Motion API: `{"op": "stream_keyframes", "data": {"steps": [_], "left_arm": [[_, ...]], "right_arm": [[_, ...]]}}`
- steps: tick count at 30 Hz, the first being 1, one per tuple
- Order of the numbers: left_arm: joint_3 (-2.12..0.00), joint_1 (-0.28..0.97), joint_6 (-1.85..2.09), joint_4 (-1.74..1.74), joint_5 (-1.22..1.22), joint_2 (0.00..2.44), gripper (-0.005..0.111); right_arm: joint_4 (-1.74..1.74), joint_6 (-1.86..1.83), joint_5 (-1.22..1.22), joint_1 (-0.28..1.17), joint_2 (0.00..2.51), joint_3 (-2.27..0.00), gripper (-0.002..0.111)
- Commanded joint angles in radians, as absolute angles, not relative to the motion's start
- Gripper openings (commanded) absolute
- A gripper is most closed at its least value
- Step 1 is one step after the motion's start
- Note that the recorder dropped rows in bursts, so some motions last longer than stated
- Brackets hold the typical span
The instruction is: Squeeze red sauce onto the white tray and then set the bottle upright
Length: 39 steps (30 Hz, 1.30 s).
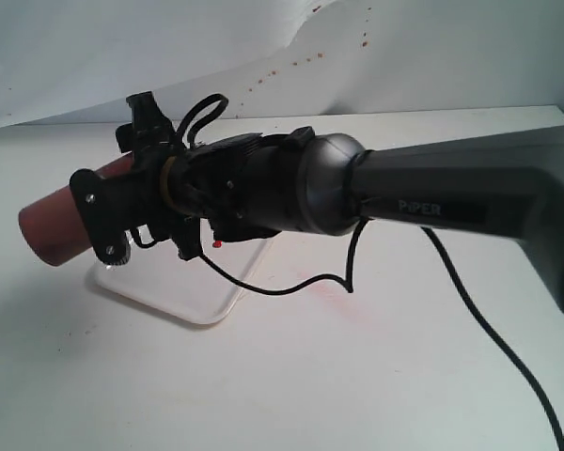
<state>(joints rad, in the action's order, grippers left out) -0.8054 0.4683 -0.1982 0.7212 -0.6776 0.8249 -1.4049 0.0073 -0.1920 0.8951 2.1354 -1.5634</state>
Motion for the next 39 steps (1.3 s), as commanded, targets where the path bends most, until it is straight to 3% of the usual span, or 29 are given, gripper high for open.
{"op": "stream_keyframes", "data": {"steps": [1,7,13,19,28,39], "left_arm": [[-0.798,0.469,-0.211,0.663,-0.796,0.758,0.077],[-0.725,0.469,-0.211,0.679,-0.79,0.707,0.076],[-0.679,0.469,-0.271,0.756,-0.753,0.705,0.076],[-0.679,0.469,-0.378,0.851,-0.763,0.705,0.076],[-0.679,0.469,-0.392,0.845,-0.768,0.685,0.076],[-0.679,0.469,-0.395,0.845,-0.76,0.558,0.076]], "right_arm": [[-1.525,-0.074,-0.385,0.959,2.112,-1.573,0.0],[-1.707,-0.1,-0.519,1.028,2.112,-1.573,0.0],[-1.718,-0.415,-0.668,1.058,2.114,-1.573,0.0],[-1.685,-0.474,-0.721,1.072,2.111,-1.573,0.0],[-1.451,-0.96,-0.749,1.086,2.116,-1.556,0.0],[-1.436,-0.968,-0.981,1.146,2.109,-1.555,0.0]]}}
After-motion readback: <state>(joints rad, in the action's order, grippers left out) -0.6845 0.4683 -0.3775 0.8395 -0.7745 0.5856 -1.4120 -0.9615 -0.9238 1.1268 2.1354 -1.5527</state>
